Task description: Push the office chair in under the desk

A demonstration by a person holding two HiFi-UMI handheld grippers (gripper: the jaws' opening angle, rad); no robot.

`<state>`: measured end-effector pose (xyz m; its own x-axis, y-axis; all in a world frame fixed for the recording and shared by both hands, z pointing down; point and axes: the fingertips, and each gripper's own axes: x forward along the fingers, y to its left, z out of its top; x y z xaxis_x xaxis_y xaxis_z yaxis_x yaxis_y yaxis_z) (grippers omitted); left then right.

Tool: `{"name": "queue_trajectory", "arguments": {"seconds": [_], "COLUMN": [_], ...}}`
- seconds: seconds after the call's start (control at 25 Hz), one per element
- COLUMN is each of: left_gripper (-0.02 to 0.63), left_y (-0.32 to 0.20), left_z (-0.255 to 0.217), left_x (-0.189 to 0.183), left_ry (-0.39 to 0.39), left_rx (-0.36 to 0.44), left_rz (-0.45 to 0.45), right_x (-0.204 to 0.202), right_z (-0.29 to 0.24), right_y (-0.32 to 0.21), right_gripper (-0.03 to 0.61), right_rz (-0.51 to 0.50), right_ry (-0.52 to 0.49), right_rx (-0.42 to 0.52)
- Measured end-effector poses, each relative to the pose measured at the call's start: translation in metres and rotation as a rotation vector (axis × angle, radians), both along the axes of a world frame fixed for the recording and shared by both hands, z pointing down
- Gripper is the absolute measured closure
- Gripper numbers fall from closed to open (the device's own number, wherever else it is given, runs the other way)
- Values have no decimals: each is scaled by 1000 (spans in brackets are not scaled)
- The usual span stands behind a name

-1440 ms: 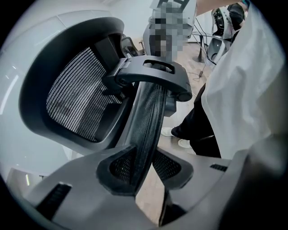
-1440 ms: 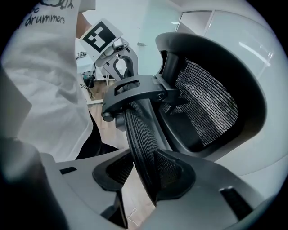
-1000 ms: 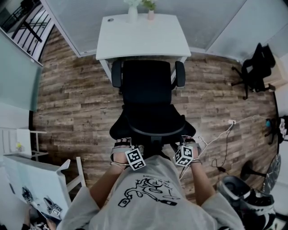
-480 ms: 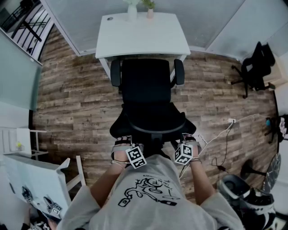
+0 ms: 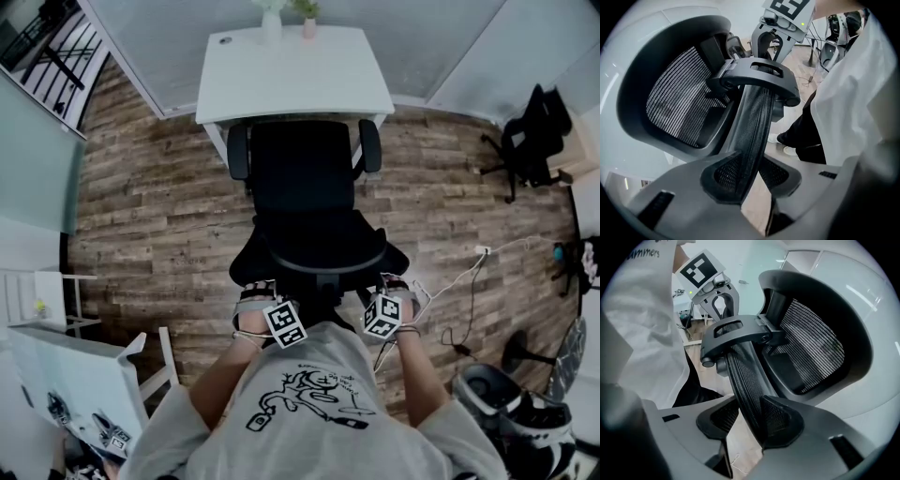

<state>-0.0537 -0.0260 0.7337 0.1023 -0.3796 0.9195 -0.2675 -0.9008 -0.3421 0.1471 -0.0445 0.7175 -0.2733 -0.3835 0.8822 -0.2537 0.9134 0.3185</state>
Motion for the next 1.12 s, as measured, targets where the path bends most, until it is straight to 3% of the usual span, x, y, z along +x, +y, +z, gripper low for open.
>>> {"name": "queue_trajectory", "arguments": {"seconds": [1.12], "left_gripper": [501], "left_y": [9], "left_z": [-2], "left_x": [-12], "left_ry": [8], "left_rx": [-16], "left_rz": [-26], "right_x": [-13], "right_z": [0], "right_y": [8], "right_gripper": [388], "right_rz": [-4], "right_ry": [10], "right_rx": [5]}}
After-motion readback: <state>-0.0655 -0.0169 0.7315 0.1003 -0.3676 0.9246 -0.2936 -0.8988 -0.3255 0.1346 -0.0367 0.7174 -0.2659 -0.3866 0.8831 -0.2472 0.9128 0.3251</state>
